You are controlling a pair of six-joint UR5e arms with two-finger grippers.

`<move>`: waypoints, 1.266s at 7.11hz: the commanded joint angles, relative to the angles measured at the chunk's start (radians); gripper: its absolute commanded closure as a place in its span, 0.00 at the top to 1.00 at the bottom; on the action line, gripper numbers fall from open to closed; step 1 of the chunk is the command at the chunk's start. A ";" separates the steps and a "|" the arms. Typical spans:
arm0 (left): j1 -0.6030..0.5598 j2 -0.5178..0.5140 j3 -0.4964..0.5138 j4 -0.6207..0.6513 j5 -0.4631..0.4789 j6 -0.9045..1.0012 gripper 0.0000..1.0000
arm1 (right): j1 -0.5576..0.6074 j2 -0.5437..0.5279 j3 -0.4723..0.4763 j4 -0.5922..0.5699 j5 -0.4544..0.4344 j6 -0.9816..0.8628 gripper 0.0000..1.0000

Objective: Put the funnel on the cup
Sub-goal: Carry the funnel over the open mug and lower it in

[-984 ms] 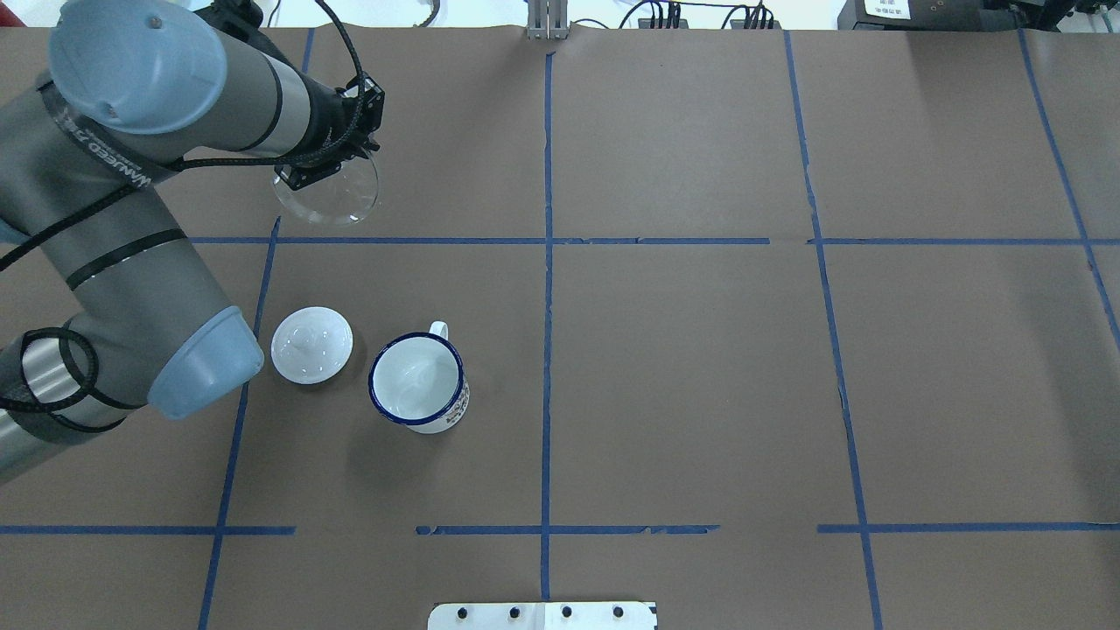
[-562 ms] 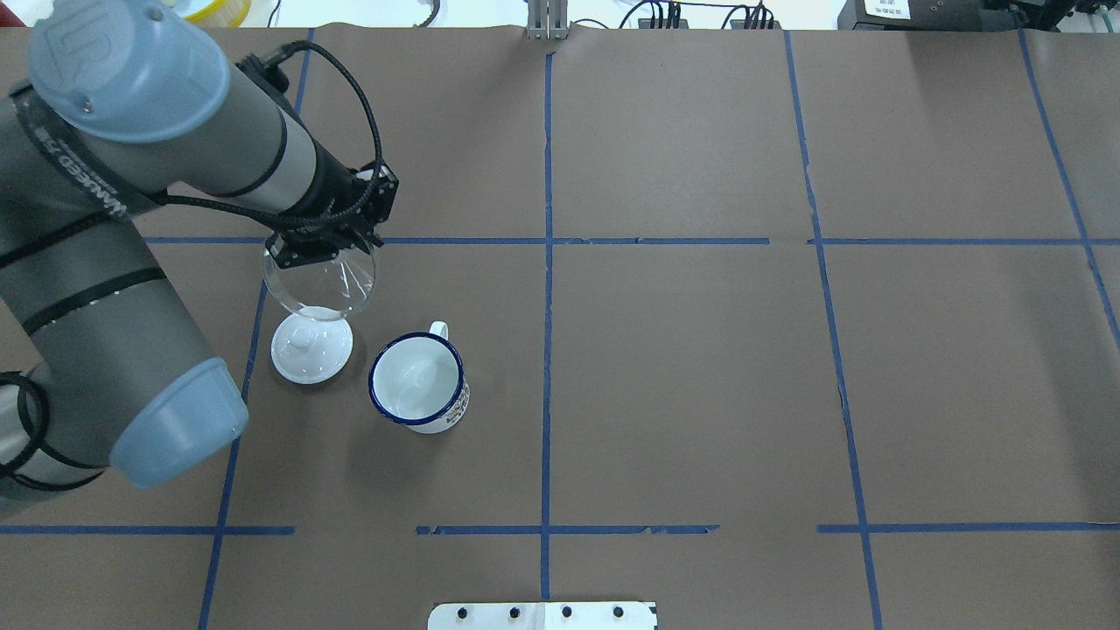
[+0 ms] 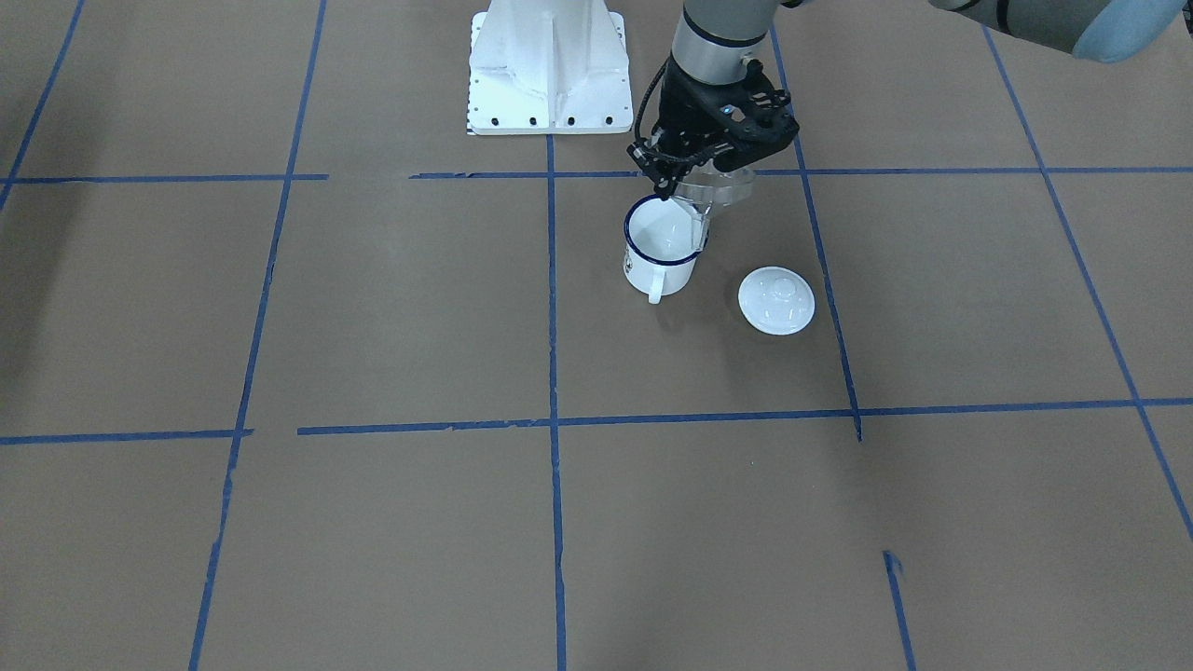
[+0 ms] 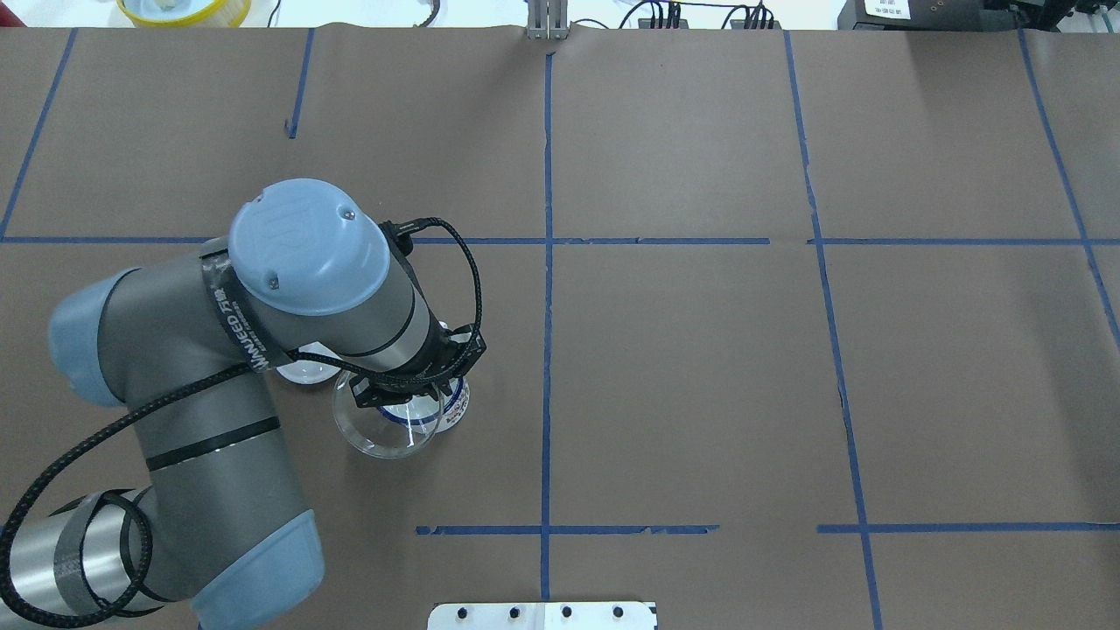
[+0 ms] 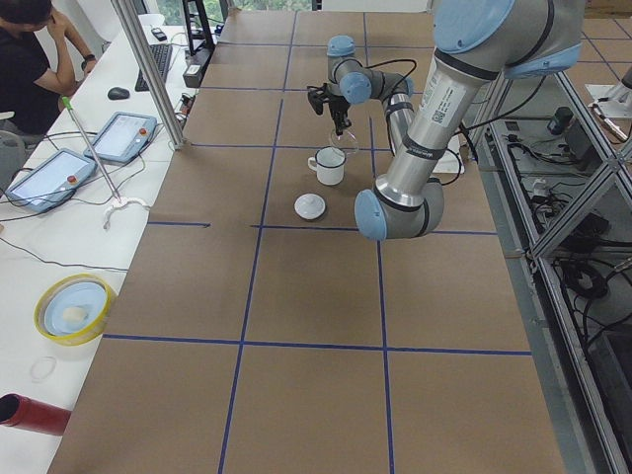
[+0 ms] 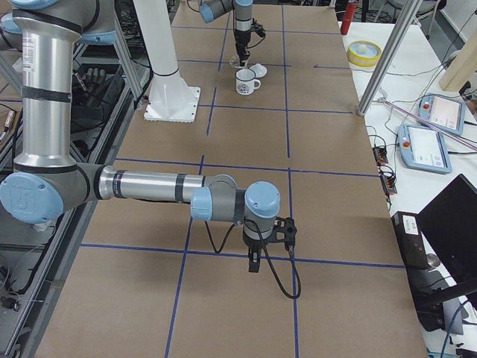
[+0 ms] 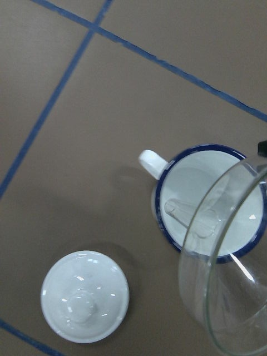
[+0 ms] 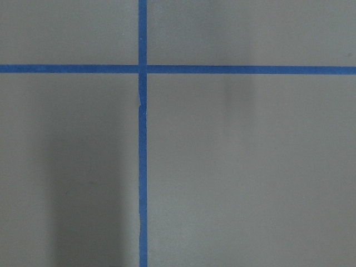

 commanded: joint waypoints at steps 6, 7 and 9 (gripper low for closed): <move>0.015 -0.014 0.017 0.006 0.009 0.075 0.00 | 0.000 0.000 0.000 0.000 0.000 0.000 1.00; 0.012 -0.014 0.022 0.006 0.037 0.095 0.00 | 0.000 0.000 0.000 0.000 0.000 0.000 1.00; 0.002 -0.019 0.037 0.006 0.071 0.139 0.16 | 0.000 0.000 0.000 0.000 0.000 0.000 1.00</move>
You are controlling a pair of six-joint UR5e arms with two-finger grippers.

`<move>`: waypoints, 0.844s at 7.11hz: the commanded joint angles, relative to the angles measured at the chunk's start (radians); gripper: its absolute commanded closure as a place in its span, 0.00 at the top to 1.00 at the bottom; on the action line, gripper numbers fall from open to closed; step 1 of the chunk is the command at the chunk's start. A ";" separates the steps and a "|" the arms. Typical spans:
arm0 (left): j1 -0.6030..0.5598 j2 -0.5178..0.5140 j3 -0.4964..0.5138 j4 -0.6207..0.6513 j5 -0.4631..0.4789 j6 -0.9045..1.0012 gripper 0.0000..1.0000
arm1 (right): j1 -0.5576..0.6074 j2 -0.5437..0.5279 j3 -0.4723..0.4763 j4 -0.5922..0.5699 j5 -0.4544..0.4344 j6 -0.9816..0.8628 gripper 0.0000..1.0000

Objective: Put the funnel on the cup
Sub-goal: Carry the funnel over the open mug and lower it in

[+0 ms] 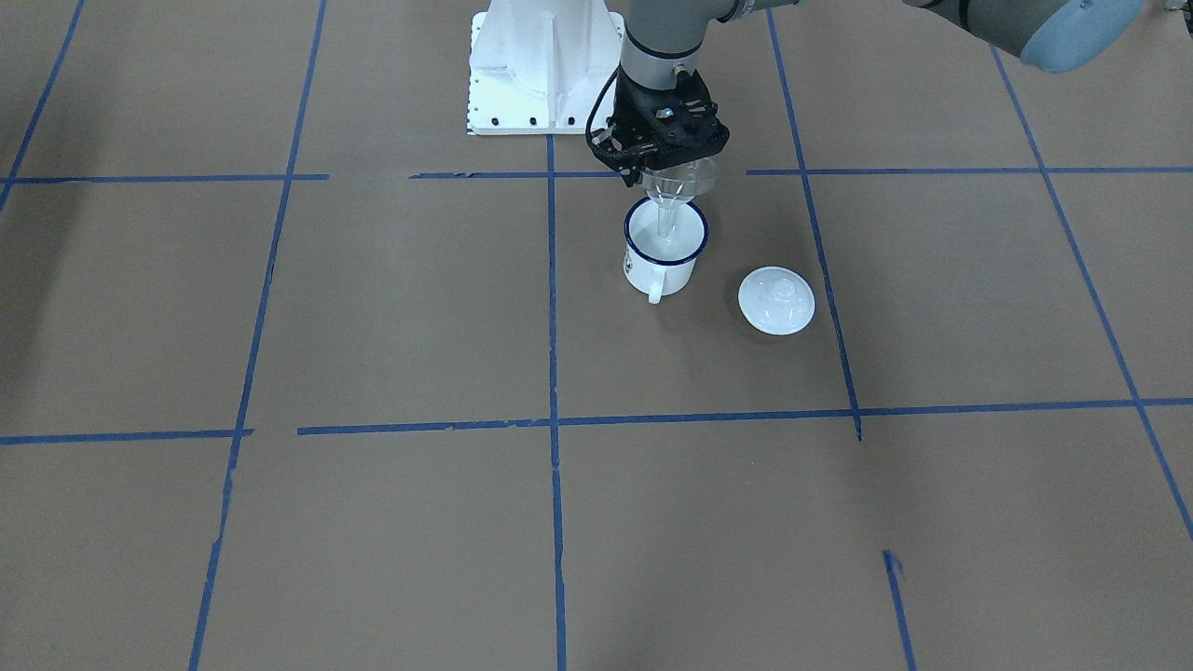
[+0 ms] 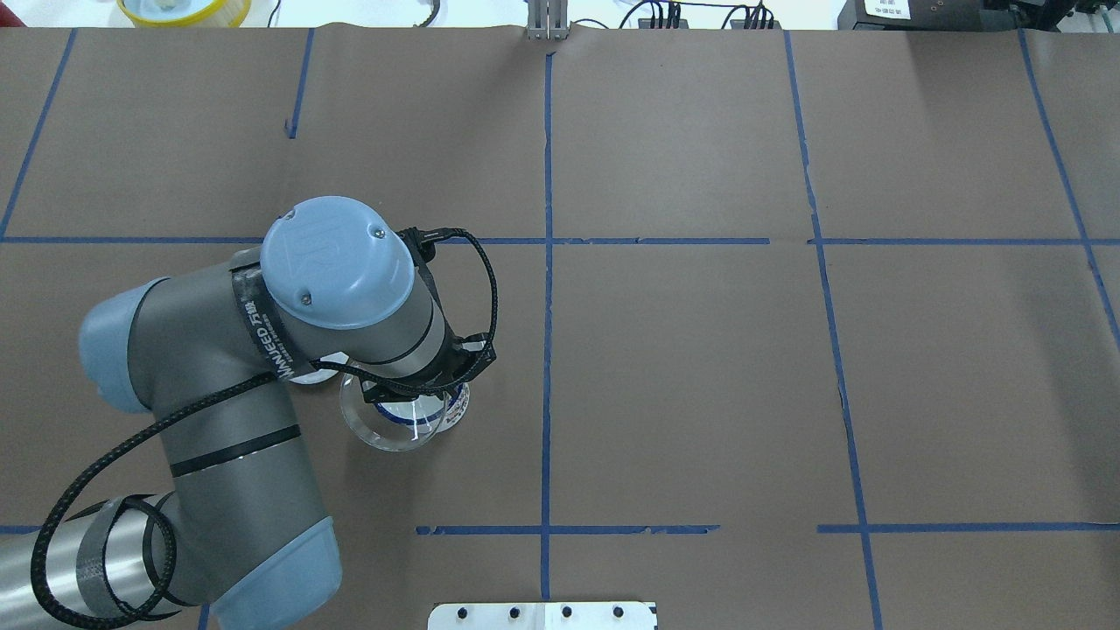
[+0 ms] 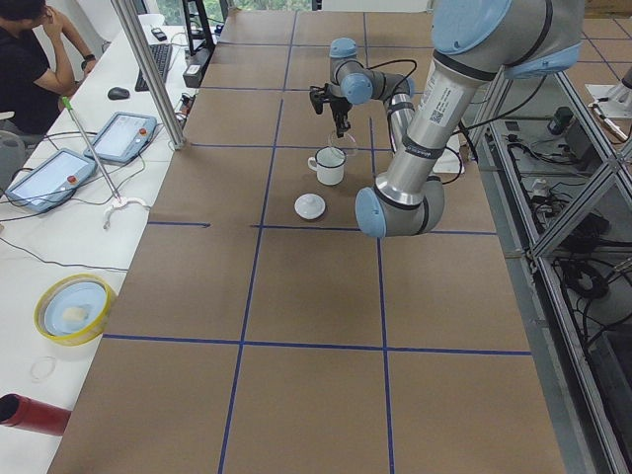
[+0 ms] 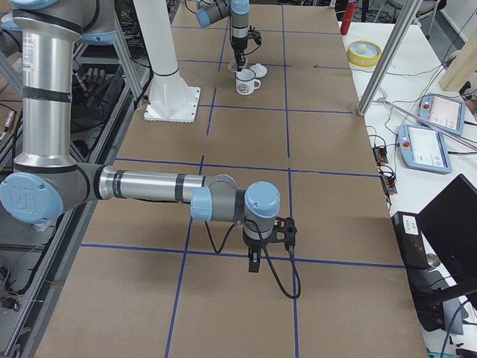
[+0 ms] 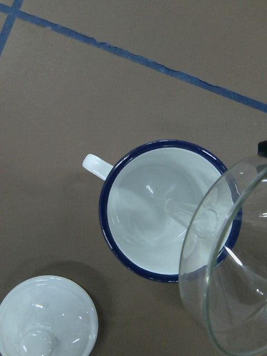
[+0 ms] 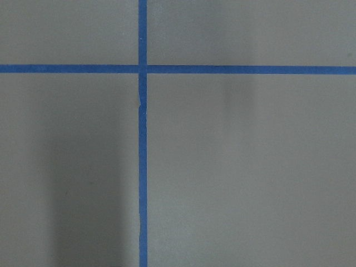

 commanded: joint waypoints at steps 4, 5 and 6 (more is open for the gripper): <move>-0.014 -0.007 0.031 -0.002 0.039 0.036 1.00 | 0.000 0.000 0.000 0.000 0.000 0.000 1.00; -0.015 -0.006 0.030 -0.002 0.039 0.036 1.00 | 0.000 0.000 0.000 0.000 0.000 0.000 1.00; -0.026 -0.004 0.028 -0.002 0.039 0.038 1.00 | 0.000 0.000 0.000 0.000 0.000 0.000 1.00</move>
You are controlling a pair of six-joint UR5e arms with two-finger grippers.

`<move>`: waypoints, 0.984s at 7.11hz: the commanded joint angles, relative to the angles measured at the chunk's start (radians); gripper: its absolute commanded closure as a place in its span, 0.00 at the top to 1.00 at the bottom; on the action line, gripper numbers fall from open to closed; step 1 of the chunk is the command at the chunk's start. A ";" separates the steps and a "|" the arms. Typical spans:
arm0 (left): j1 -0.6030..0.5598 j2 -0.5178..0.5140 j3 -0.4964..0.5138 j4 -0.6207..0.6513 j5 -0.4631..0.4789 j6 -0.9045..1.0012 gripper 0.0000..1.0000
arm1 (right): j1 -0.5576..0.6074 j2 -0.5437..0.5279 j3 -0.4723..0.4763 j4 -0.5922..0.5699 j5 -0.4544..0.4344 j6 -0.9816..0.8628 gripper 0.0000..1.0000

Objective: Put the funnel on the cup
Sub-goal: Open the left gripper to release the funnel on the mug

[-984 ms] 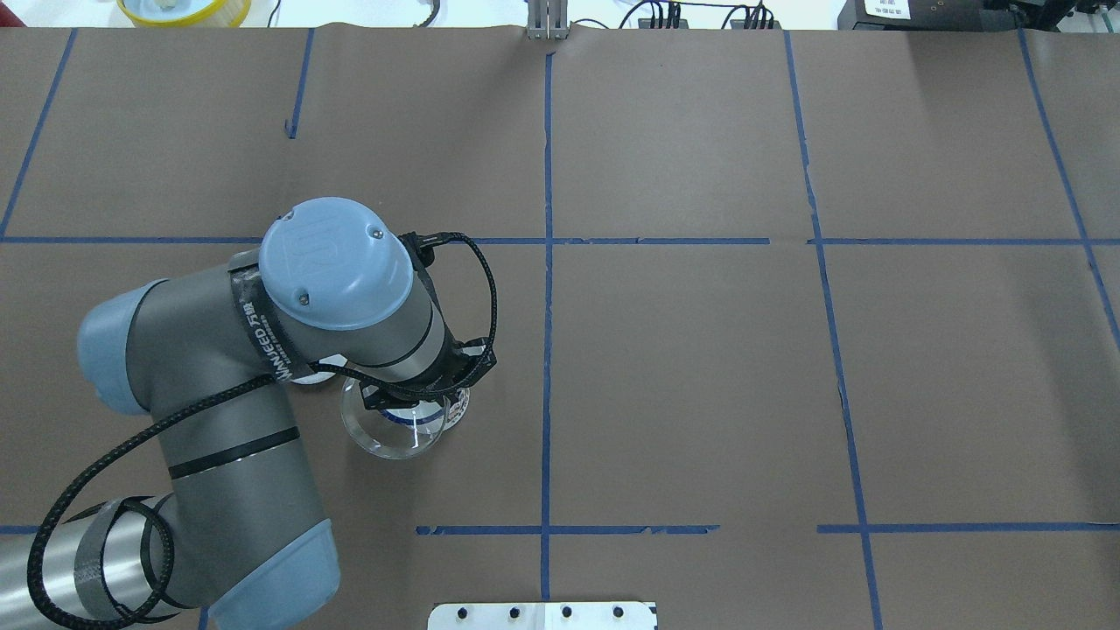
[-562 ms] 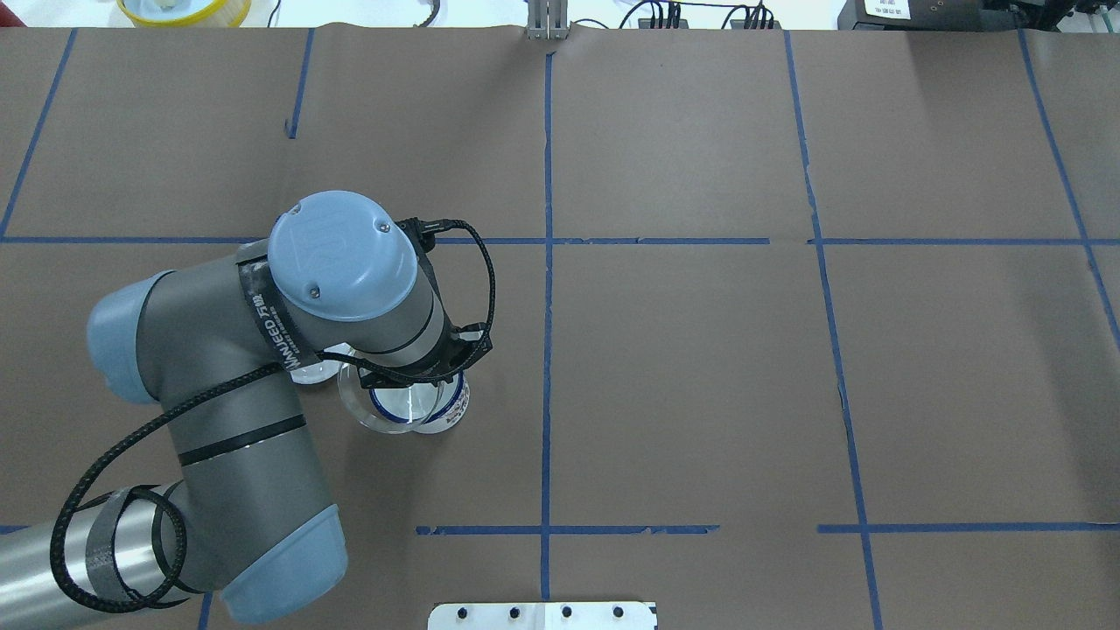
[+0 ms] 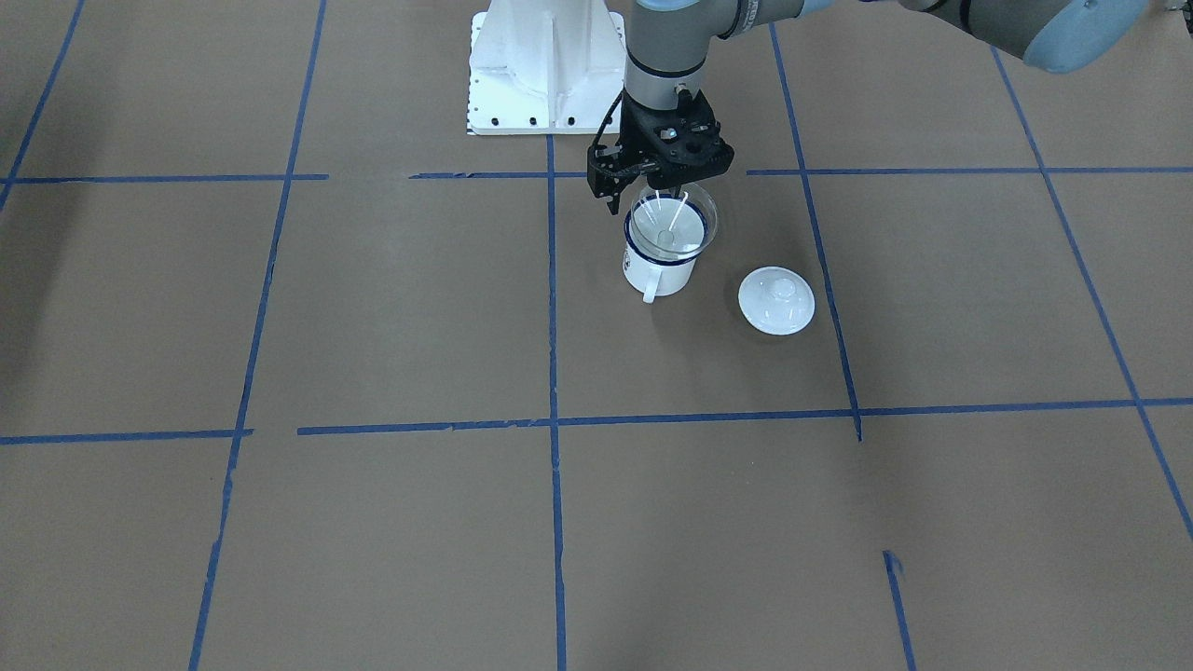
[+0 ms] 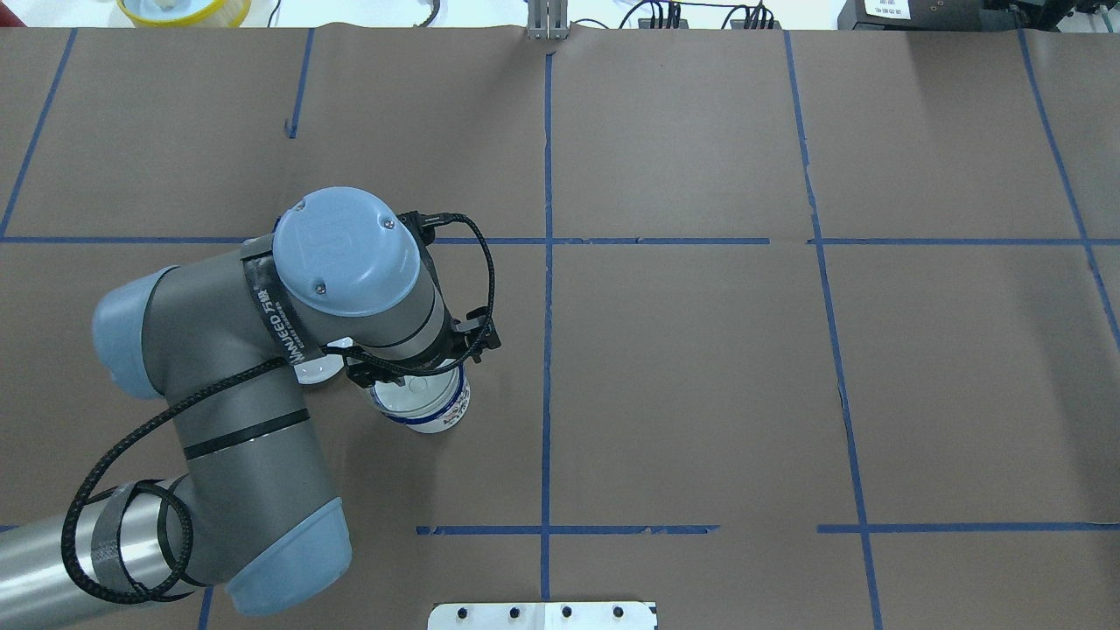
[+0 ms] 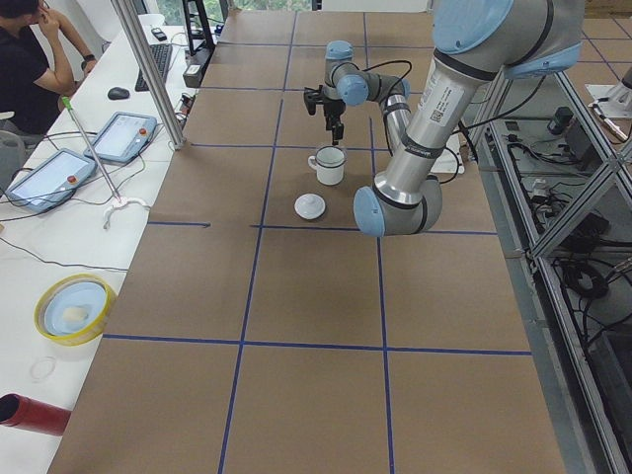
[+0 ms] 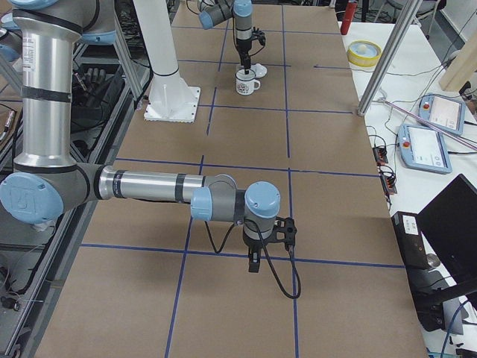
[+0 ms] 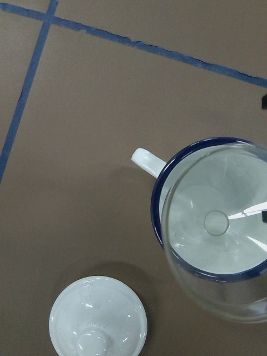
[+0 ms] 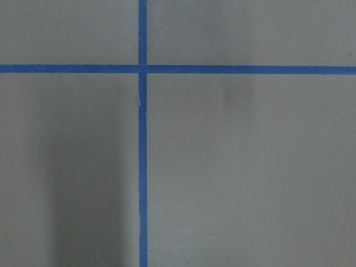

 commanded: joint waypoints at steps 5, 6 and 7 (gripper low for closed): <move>-0.229 0.131 -0.017 -0.165 -0.015 0.450 1.00 | 0.000 0.000 0.000 0.000 0.000 0.000 1.00; -0.286 0.168 0.006 -0.217 -0.017 0.557 1.00 | 0.000 0.000 0.000 0.000 0.000 0.000 1.00; -0.374 0.175 0.043 -0.230 -0.033 0.673 1.00 | 0.000 0.000 0.000 0.000 0.000 0.000 1.00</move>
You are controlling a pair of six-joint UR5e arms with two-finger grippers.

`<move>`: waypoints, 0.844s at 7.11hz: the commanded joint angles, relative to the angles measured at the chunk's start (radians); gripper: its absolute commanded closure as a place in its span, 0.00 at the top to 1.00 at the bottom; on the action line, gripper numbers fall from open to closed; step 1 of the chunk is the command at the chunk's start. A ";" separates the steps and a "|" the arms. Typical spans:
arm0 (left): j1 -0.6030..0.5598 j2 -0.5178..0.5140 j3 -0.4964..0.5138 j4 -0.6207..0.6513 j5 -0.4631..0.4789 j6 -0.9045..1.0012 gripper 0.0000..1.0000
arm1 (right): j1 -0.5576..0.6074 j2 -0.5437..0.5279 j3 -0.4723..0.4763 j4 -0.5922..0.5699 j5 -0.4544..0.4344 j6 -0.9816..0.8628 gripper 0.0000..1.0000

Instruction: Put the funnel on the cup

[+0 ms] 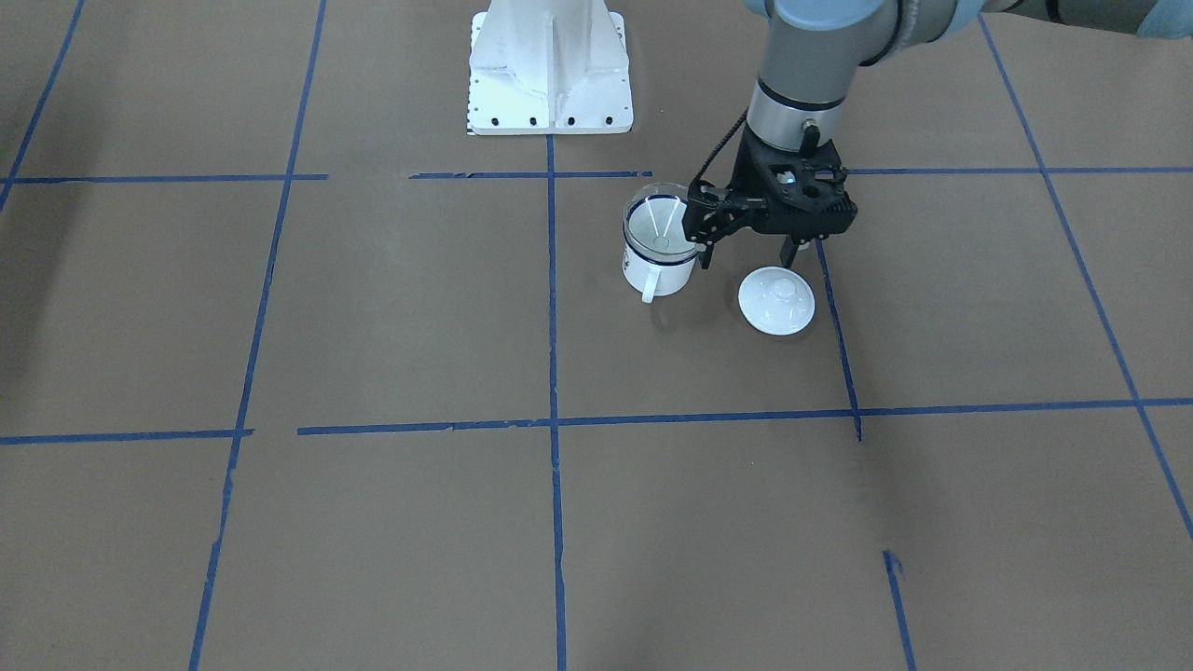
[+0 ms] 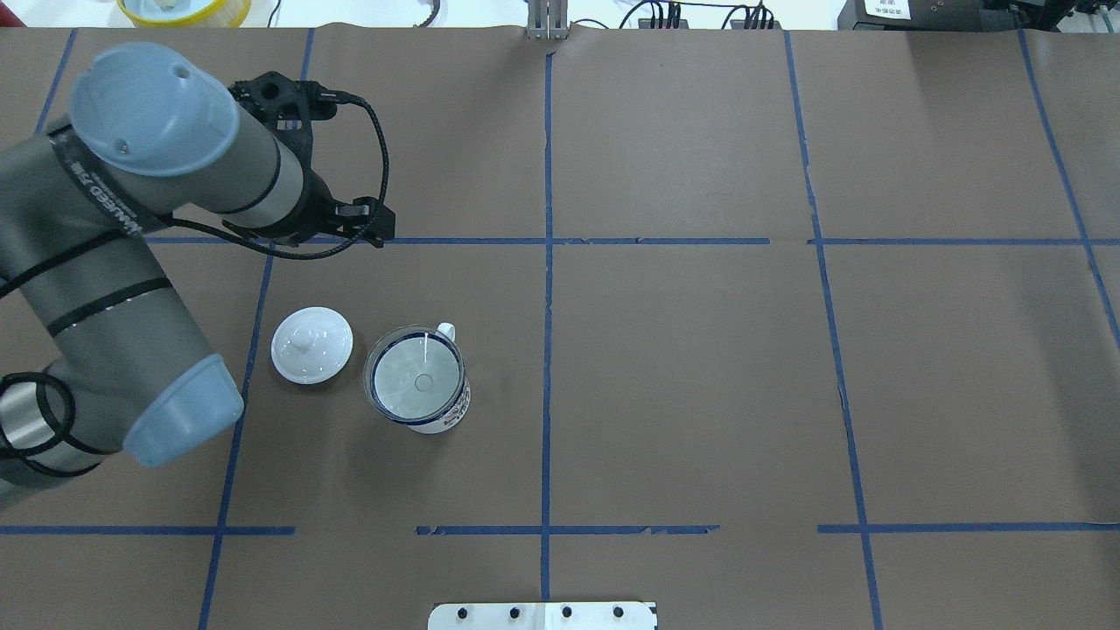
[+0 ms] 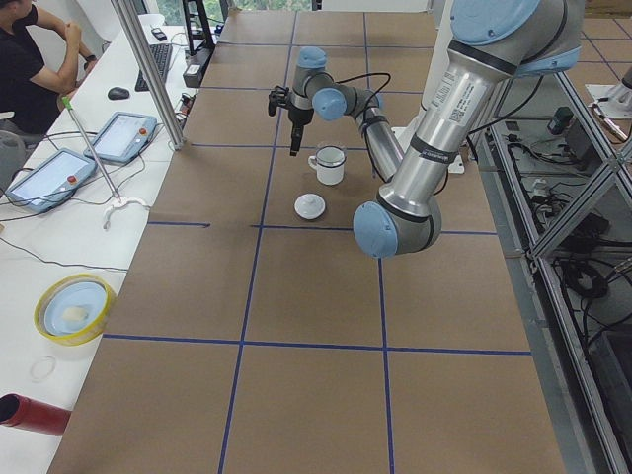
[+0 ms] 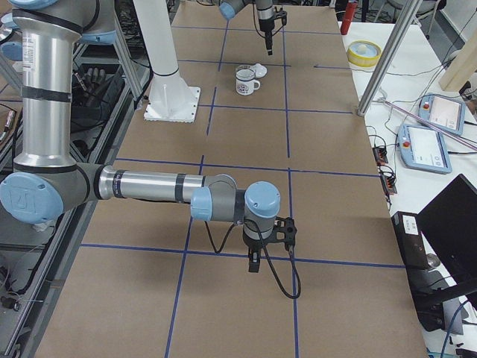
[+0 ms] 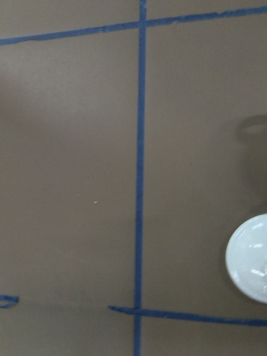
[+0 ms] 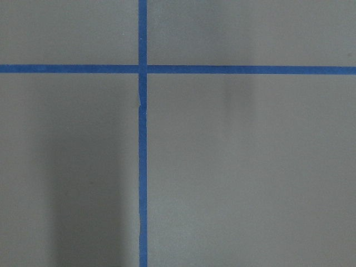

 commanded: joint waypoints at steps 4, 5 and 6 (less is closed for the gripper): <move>-0.437 0.144 0.184 -0.037 -0.230 0.676 1.00 | 0.000 0.000 0.000 0.000 0.000 0.000 1.00; -0.515 0.220 0.188 -0.038 -0.234 0.778 1.00 | 0.000 0.000 0.000 0.000 0.000 0.000 1.00; -0.558 0.296 0.189 -0.040 -0.253 0.904 1.00 | 0.000 0.000 0.000 0.000 0.000 0.000 1.00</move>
